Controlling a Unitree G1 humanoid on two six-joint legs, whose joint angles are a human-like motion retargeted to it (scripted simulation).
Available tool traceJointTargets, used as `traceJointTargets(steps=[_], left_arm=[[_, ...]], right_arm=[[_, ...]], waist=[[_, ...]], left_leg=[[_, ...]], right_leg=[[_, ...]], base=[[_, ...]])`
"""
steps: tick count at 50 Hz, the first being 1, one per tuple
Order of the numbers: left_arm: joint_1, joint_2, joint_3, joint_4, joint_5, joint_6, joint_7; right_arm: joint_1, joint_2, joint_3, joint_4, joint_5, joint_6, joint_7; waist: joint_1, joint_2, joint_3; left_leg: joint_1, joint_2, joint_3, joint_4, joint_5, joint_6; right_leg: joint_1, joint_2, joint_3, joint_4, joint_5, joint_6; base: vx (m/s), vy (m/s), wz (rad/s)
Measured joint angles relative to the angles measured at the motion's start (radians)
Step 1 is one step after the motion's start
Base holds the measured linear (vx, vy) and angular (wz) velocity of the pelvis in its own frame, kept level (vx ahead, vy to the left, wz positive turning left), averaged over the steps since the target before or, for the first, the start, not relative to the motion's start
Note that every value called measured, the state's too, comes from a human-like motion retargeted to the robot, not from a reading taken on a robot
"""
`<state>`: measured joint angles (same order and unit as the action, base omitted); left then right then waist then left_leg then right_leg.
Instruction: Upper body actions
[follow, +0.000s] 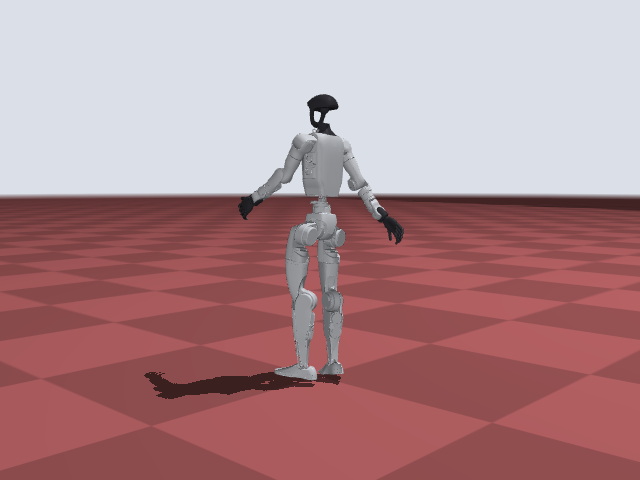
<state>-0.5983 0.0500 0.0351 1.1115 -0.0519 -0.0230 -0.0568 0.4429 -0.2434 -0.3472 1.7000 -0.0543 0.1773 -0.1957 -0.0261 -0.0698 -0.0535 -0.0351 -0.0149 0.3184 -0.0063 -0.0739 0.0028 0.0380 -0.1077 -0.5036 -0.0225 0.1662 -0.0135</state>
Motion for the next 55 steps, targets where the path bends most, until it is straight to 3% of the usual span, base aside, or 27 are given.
traceJointTargets(steps=[5,10,13,15,20,23,27,32,37,42,46,55], left_arm=[[0.137,-0.004,-0.028,0.07,-0.003,0.008,-0.007],[0.346,0.006,-0.014,0.373,0.067,0.057,-0.034],[0.485,0.038,0.048,0.571,0.151,0.181,0.037],[0.595,0.045,0.079,0.589,0.157,0.243,0.094],[0.96,0.057,0.184,0.576,0.246,0.197,0.013],[1.116,0.066,0.271,0.588,0.333,0.225,0.005],[1.181,0.082,0.322,0.589,0.272,0.294,0.03],[1.055,0.081,0.326,0.589,0.172,0.271,0.034],[0.782,0.068,0.194,0.586,0.074,0.235,0.071],[0.472,0.02,0.078,0.478,0.109,0.205,-0.001],[0.283,-0.01,-0.008,0.317,0.147,0.136,-0.05],[0.108,0.014,-0.093,-0.031,0.143,-0.017,0.049]], right_arm=[[-0.088,0.021,0.082,0.0,0.078,-0.003,-0.07],[-0.325,0.074,0.241,0.0,-0.122,0.001,0.064],[-0.506,0.119,0.355,-0.025,-0.243,-0.069,0.174],[-0.591,0.145,0.42,-0.081,-0.283,-0.102,0.219],[-0.79,0.217,0.571,-0.301,-0.347,-0.218,0.317],[-0.871,0.236,0.622,-0.437,-0.325,-0.28,0.385],[-0.893,0.239,0.641,-0.558,-0.342,-0.348,0.396],[-0.816,0.207,0.675,-0.551,-0.439,-0.405,0.237],[-0.672,0.183,0.605,-0.33,-0.538,-0.315,0.172],[-0.524,0.128,0.425,0.0,-0.509,-0.092,0.156],[-0.33,0.053,0.316,0.0,-0.377,0.092,0.189],[-0.096,-0.034,0.142,0.0,-0.225,0.056,0.046]], waist=[[0.008,0.011,-0.01],[0.002,0.022,-0.042],[0.01,0.025,-0.047],[0.01,0.026,-0.041],[0.012,0.039,-0.038],[0.017,0.042,-0.033],[0.007,0.03,-0.017],[0.003,0.017,-0.017],[0.011,0.005,-0.026],[-0.006,-0.002,-0.033],[-0.01,0.001,-0.04],[-0.023,0.018,-0.024]], left_leg=[[0.003,-0.001,0.002,-0.002,-0.001,0.001],[-0.006,0.002,-0.006,-0.007,0.002,-0.005],[0.007,0.004,0.007,-0.011,0.001,-0.008],[0.015,0.006,0.017,-0.013,-0.001,-0.01],[0.036,0.022,0.069,-0.023,-0.006,-0.021],[0.039,0.031,0.076,-0.023,-0.005,-0.027],[0.039,0.035,0.067,-0.02,0.0,-0.03],[0.03,0.031,0.05,-0.013,0.005,-0.031],[0.022,0.023,0.033,-0.01,0.009,-0.025],[0.003,0.021,0.006,-0.002,0.011,-0.014],[-0.019,0.021,0.0,0.0,0.012,-0.01],[-0.034,0.025,0.024,-0.001,0.013,-0.011]], right_leg=[[-0.001,0.002,0.003,0.0,-0.001,-0.002],[-0.015,-0.004,-0.005,0.008,-0.007,-0.001],[-0.024,-0.002,0.022,0.016,-0.007,-0.006],[-0.03,0.0,0.041,0.02,-0.006,-0.01],[-0.062,0.015,0.114,0.034,-0.001,-0.02],[-0.072,0.022,0.142,0.041,-0.002,-0.02],[-0.063,0.022,0.138,0.043,-0.008,-0.019],[-0.054,0.017,0.123,0.043,-0.014,-0.02],[-0.038,0.013,0.088,0.033,-0.015,-0.022],[-0.017,0.012,0.029,0.018,-0.015,-0.016],[-0.024,0.012,0.003,0.008,-0.011,-0.014],[-0.046,0.012,0.0,0.003,0.001,-0.017]], base=[[0.0,0.0,0.04],[-0.03,0.03,0.38],[0.01,0.0,-0.19],[-0.01,-0.03,-0.46],[0.0,-0.02,-0.6],[-0.01,0.0,-0.11],[-0.03,-0.08,0.27],[-0.01,-0.03,0.26],[0.01,0.0,0.21],[0.0,0.0,0.27],[0.0,0.0,0.0],[-0.03,0.0,-0.21]])
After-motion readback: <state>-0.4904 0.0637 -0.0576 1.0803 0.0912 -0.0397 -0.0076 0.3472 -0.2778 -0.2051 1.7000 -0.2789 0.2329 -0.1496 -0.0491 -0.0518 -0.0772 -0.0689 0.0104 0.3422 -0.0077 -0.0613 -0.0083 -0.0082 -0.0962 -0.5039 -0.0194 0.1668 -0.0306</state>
